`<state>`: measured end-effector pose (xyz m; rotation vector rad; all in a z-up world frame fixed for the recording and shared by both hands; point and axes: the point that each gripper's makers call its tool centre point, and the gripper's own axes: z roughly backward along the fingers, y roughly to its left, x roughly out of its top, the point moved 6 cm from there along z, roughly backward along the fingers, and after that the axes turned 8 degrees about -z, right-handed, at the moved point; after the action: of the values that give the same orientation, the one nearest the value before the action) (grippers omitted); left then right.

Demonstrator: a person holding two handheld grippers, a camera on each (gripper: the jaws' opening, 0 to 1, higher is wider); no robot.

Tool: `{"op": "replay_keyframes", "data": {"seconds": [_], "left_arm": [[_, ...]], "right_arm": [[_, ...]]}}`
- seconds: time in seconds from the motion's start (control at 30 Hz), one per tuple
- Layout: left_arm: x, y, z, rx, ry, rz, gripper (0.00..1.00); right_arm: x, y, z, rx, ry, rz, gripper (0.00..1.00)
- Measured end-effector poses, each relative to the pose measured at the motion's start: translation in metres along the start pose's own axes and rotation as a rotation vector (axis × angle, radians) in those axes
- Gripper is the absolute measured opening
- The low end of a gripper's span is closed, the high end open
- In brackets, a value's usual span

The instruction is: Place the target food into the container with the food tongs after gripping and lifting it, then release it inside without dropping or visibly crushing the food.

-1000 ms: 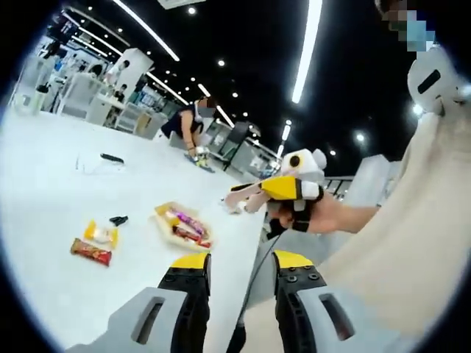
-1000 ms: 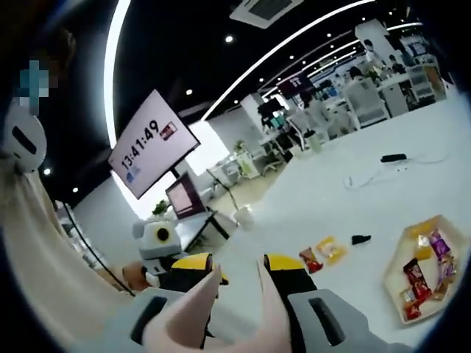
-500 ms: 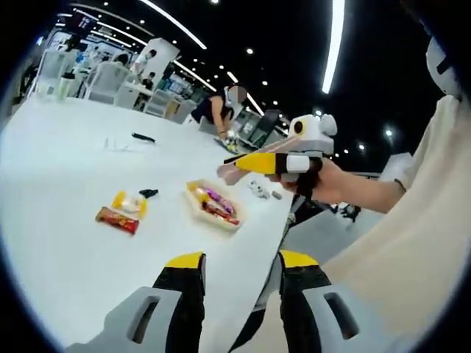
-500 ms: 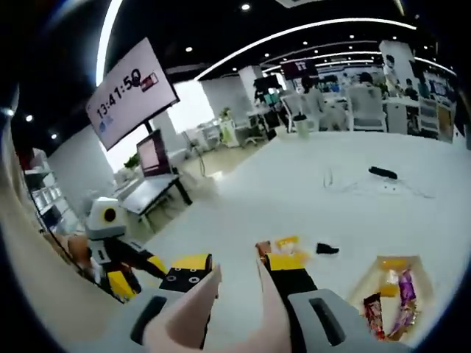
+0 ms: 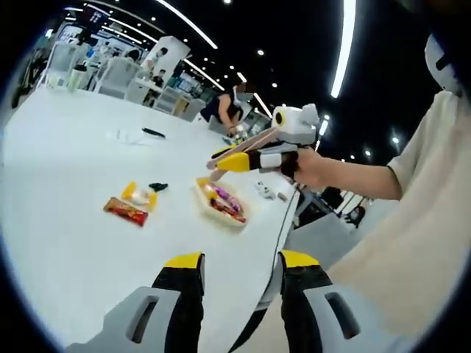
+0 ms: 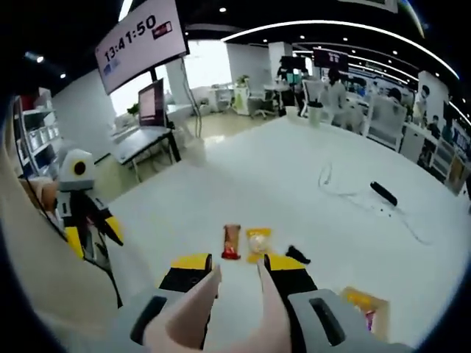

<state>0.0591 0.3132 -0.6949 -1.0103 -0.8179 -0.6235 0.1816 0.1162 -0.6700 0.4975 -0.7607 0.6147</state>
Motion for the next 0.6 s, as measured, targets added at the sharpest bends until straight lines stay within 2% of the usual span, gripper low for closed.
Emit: {"op": "replay_keyframes", "data": {"seconds": [0.2, 0.6], "left_arm": [[-0.006, 0.0, -0.002, 0.009, 0.015, 0.019, 0.4], [-0.016, -0.002, -0.003, 0.024, -0.012, 0.064, 0.41]], "right_arm": [[-0.003, -0.014, -0.014, 0.012, 0.046, 0.03, 0.28], [-0.003, -0.002, -0.062, 0.06, 0.077, 0.035, 0.28]]}}
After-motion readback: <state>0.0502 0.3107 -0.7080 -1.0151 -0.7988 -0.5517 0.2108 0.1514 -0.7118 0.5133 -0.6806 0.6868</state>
